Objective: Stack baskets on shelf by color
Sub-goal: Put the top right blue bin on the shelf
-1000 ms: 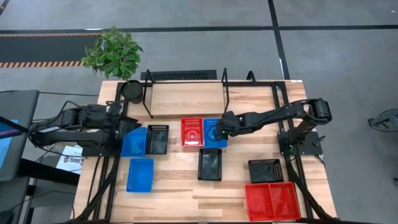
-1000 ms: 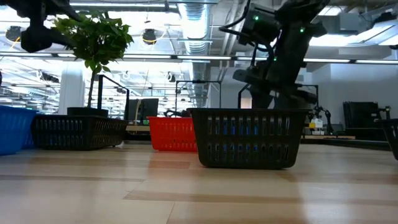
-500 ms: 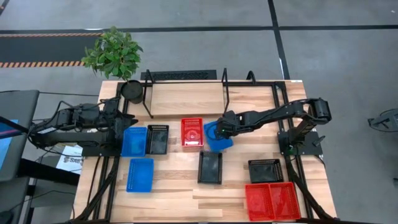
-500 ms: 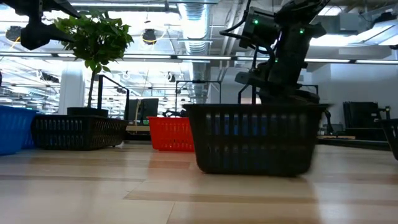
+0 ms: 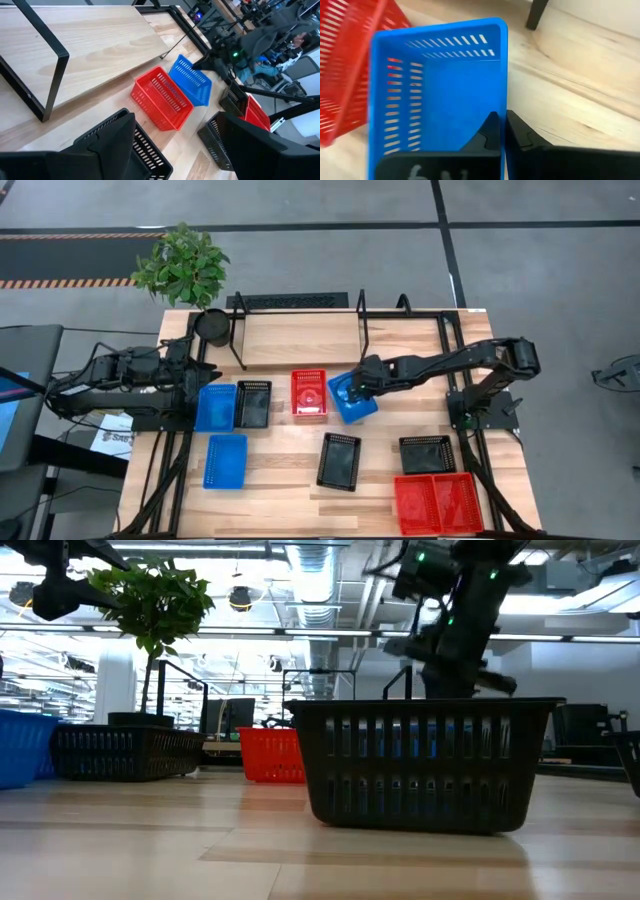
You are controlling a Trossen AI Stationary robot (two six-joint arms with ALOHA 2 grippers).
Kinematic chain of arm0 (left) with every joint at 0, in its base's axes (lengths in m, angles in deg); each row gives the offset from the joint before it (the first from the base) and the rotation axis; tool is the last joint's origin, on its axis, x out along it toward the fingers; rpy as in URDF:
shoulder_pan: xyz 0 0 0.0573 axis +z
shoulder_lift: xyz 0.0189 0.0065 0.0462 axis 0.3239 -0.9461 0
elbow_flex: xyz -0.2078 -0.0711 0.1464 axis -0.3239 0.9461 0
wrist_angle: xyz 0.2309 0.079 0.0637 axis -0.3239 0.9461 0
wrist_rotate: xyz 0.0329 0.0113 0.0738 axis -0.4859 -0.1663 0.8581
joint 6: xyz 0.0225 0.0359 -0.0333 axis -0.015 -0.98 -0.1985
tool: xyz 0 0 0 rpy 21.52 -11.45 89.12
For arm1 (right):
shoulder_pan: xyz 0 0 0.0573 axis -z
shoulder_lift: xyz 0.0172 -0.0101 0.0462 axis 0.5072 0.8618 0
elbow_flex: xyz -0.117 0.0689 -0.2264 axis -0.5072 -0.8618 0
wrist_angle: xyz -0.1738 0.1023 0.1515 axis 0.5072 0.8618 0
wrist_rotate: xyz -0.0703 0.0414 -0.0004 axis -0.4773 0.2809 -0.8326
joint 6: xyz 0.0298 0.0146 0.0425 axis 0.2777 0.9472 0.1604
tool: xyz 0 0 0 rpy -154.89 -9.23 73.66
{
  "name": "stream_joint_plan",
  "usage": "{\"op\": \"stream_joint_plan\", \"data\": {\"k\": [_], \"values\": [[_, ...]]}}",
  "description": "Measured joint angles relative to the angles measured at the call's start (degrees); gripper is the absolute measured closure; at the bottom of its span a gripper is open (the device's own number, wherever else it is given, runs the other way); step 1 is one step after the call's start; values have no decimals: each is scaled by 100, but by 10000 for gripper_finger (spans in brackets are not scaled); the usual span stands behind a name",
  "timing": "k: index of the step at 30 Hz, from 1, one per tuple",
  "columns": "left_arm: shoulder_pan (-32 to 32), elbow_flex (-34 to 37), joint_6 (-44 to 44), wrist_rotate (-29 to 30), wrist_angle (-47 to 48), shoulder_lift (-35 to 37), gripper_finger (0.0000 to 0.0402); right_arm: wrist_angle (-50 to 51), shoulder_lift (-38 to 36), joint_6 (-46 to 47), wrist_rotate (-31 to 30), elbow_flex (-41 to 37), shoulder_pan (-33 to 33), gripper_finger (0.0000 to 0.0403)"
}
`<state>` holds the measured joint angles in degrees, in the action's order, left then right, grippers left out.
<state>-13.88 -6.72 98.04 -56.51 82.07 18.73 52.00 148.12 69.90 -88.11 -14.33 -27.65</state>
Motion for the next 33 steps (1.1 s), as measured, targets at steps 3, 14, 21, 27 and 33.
{"op": "stream_joint_plan", "data": {"k": [3,14,21,27,33], "values": [[0,0,0,-7,0,0,132,84,-398,31,0,9,-80,396],[0,0,-46,60,-2,0,132,-432,-803,-1001,-554,1323,-224,400],[0,0,-46,120,-4,0,132,-1369,152,-1849,-585,2288,344,397],[0,2,-46,265,-4,0,132,-2546,1345,-1948,-86,3146,848,395],[0,0,4,358,-7,-2,132,-2634,2597,-1558,-17,4279,1130,393]]}}
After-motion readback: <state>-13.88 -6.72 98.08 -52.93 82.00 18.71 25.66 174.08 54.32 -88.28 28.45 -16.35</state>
